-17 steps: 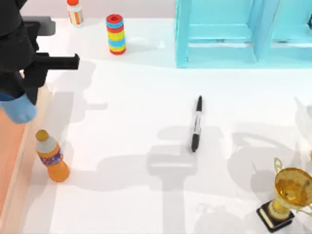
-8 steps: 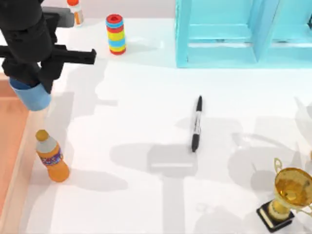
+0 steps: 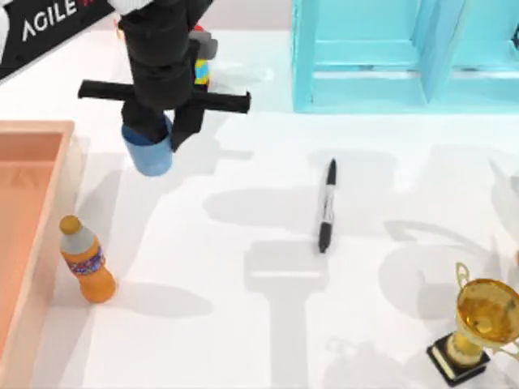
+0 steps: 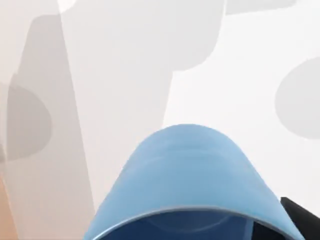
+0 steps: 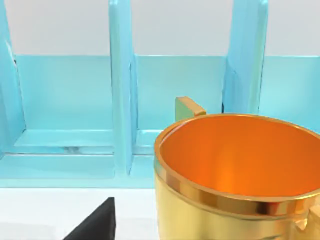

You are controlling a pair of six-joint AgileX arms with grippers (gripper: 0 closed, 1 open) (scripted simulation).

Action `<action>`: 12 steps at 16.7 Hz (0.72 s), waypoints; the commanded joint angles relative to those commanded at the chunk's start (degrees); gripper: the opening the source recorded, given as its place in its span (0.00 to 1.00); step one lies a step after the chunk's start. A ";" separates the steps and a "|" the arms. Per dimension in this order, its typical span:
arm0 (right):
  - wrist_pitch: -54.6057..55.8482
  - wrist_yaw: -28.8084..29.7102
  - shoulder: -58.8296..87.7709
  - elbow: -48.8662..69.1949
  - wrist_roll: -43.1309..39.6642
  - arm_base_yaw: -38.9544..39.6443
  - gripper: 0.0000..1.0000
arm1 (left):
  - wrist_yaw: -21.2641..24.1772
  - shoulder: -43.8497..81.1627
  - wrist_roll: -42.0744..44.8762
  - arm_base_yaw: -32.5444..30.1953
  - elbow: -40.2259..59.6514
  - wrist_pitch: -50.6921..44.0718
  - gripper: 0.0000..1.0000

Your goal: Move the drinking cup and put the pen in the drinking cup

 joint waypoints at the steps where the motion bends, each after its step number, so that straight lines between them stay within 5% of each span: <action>1: 0.00 0.00 0.00 0.00 0.00 0.00 1.00 | 0.01 1.30 -1.66 0.01 0.42 0.32 0.00; 12: 0.00 0.00 0.00 0.00 0.00 0.00 1.00 | 0.03 3.34 -4.53 1.00 -2.66 4.99 0.00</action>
